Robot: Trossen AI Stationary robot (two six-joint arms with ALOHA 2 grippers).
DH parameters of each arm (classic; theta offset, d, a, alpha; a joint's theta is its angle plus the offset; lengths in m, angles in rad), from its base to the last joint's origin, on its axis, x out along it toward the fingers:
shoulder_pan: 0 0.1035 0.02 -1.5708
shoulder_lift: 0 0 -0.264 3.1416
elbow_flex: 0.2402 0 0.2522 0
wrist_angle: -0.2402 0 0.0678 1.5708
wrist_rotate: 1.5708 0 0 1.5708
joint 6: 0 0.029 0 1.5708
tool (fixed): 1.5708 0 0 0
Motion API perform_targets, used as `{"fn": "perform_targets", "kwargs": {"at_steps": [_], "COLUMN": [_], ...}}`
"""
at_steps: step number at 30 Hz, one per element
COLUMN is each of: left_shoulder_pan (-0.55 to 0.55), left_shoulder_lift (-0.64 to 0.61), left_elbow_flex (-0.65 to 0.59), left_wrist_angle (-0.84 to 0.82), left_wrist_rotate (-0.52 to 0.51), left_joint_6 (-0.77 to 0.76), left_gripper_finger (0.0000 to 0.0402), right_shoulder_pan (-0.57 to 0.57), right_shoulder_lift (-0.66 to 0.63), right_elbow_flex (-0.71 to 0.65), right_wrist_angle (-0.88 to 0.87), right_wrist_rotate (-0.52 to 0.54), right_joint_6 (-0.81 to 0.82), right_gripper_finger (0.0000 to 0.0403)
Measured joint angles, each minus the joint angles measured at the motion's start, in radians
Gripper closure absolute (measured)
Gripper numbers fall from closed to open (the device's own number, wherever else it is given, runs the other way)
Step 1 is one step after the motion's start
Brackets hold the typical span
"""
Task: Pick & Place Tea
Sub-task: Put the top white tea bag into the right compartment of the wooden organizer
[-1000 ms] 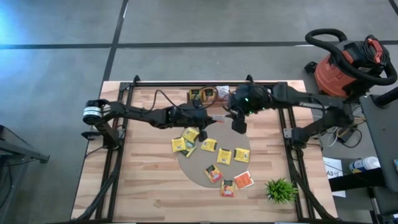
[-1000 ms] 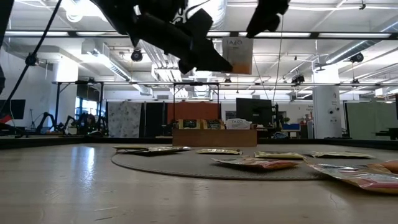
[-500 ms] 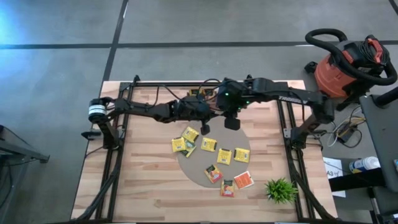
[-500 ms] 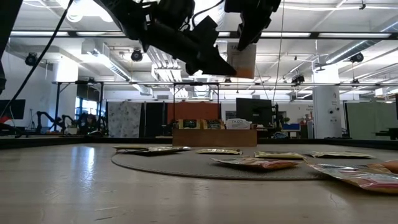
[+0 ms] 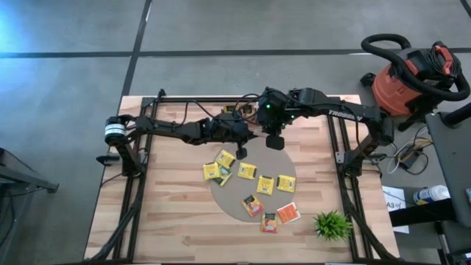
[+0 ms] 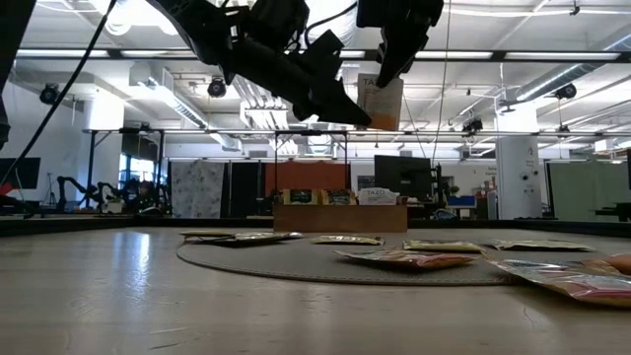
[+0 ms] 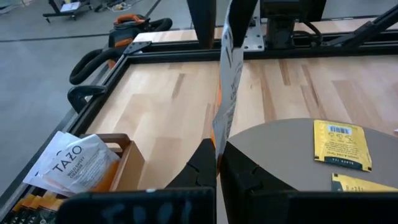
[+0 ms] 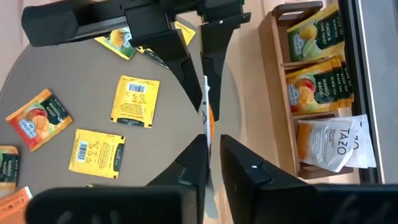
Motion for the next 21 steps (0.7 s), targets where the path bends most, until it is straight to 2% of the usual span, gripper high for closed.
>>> {"fn": "perform_targets", "kwargs": {"at_steps": [6,14,19,21], "left_shoulder_pan": [0.0,0.0,0.0,0.004], "left_shoulder_lift": [-0.001,-0.001,-0.001,-0.009], "left_elbow_flex": [-0.002,-0.004,-0.012,-0.028], "left_wrist_angle": [0.001,0.001,-0.044,-0.046], "left_wrist_rotate": [0.0,-0.01,-0.206,-0.236], "left_joint_6": [-0.001,-0.062,-0.117,-0.154], "left_gripper_finger": [0.0393,0.034,0.0298,0.0289], "right_shoulder_pan": [0.0,-0.014,-0.059,-0.089], "right_shoulder_lift": [0.0,0.0,0.0,0.0], "right_elbow_flex": [-0.001,-0.001,-0.009,-0.022], "right_wrist_angle": [-0.001,-0.003,0.004,0.017], "right_wrist_rotate": [0.002,0.042,0.043,0.042], "right_joint_6": [-0.017,-0.058,-0.113,-0.142], "right_gripper_finger": [0.0392,0.0394,0.0394,0.0394]}}
